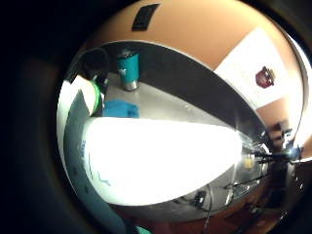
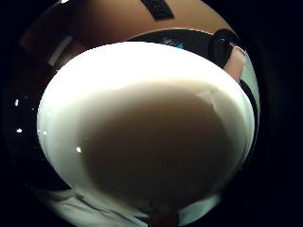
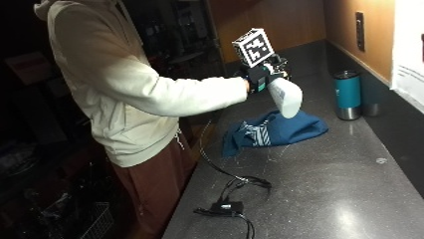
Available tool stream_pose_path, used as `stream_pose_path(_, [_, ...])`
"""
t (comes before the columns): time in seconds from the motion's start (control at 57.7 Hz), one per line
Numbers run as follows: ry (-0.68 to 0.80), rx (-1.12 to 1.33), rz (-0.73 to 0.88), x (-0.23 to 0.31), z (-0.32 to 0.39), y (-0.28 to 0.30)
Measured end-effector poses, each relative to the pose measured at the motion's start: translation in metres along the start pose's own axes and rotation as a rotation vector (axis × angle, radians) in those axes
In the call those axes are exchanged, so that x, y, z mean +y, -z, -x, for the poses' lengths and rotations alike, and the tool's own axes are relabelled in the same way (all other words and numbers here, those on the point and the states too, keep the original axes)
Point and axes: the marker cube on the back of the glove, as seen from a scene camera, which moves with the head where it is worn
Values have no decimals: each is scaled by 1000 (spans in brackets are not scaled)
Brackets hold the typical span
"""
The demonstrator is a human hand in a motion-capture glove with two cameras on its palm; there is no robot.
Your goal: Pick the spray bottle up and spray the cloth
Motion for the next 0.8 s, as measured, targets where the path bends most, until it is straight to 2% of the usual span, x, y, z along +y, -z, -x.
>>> stream_pose_path(0.087, [72, 65, 41, 4, 10, -10])
stream_pose_path(0.398, [63, 100, 107, 13, 25, -35])
stream_pose_path(0.554, [29, 119, 66, 6, 21, -23])
stream_pose_path(0.624, [-75, 190, 56, 2, 15, -20])
stream_pose_path(0.71, [17, 120, 58, 4, 20, -16])
stream_pose_path(0.797, [38, 89, 53, 5, 22, -13])
